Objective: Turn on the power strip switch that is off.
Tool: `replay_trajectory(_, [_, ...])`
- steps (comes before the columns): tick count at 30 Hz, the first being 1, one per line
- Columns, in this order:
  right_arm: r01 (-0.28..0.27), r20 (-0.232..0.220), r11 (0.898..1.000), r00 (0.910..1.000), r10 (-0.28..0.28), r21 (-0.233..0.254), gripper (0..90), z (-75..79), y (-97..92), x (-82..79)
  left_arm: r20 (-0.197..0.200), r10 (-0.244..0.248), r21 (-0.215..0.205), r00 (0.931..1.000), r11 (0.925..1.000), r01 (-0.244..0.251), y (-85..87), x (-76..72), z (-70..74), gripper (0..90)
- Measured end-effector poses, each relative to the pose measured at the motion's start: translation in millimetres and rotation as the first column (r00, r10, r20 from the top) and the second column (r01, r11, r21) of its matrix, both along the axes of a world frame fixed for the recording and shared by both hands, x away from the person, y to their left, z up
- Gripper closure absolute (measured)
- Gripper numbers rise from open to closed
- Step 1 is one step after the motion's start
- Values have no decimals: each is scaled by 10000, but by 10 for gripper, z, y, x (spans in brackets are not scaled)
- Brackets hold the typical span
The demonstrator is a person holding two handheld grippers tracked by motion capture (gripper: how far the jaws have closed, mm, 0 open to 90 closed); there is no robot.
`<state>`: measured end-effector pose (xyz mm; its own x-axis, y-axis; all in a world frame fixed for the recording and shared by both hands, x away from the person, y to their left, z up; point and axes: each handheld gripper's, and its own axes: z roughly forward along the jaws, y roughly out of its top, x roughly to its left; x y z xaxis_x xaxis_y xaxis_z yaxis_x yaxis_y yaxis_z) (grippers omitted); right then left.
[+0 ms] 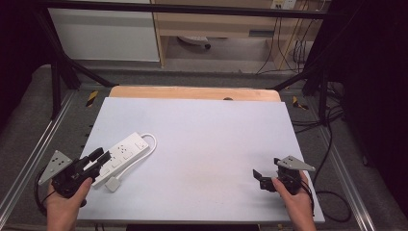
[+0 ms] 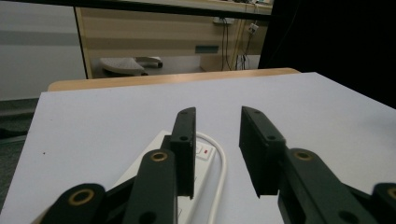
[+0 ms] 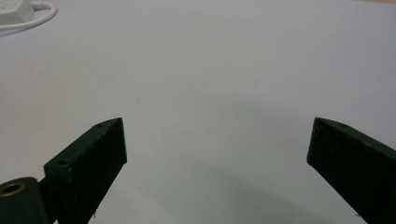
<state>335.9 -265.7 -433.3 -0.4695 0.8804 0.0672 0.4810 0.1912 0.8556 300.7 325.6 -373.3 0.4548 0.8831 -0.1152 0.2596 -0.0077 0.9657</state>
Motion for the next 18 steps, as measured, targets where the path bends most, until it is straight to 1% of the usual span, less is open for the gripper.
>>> replay_trajectory(5, [8,44,10000,10000,-8,0,51,1,-1,1,7,48,10,10000,10000,-48,29,-5,2,712])
replay_trajectory(12, [-22,11,10000,10000,22,4,49,-1,-1,1,56,166,175,9998,9997,-167,77,-8,5,769])
replay_trajectory(14, [-25,-14,10000,10000,25,-9,49,-2,-1,1,85,198,169,9998,9997,-200,103,-9,1,785])
replay_trajectory(16, [-28,-10,10000,10000,28,0,49,-1,0,1,52,293,135,9996,9995,-294,136,-11,-3,800])
replay_trajectory(17, [-28,-3,10000,10000,28,-11,48,-2,0,2,40,335,49,9994,9994,-335,148,-10,-6,806])
replay_trajectory(18, [-24,6,10000,10000,24,-7,48,-3,1,2,1,350,67,9994,9994,-350,163,-9,-8,812])
